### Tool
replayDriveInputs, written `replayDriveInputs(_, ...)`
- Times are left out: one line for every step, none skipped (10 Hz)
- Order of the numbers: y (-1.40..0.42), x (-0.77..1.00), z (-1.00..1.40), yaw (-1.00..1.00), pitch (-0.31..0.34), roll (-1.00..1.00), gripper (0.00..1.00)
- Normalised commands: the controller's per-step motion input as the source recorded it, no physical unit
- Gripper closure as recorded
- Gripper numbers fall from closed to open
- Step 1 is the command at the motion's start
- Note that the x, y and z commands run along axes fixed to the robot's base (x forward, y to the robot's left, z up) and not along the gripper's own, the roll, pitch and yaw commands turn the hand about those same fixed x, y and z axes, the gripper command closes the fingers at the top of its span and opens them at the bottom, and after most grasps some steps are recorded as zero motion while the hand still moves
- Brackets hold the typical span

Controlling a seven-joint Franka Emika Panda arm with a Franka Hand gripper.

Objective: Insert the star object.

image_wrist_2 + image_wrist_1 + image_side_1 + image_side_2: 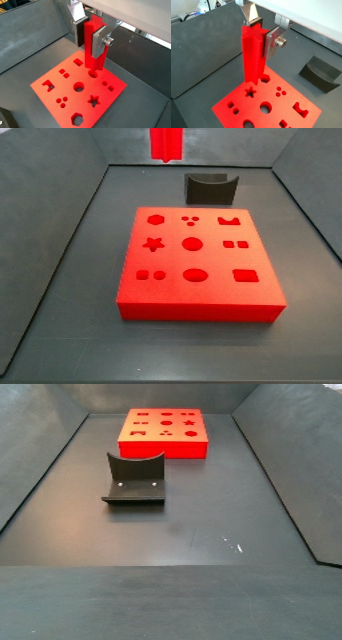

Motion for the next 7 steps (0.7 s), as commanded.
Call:
replayDriveInputs(0.00,0.00,-0.49,0.29,-0.060,0.00,1.00)
replayDriveInputs(-0.10,0.00,-0.65,0.85,-0.080,0.13,1.00)
replayDriveInputs(0.01,0.00,-0.58,0.88,-0.051,0.19,1.00)
replayDriveInputs(0.01,0.00,-0.57,0.88,-0.044,0.21,1.00)
replayDriveInputs(0.01,0.00,-0.57,0.89,-0.040,0.21,1.00)
replayDriveInputs(0.00,0.00,-0.54,0.86,-0.056,0.23,1.00)
replayDriveInputs(-0.14,0.05,-0.53,0.55,-0.006,0.34,1.00)
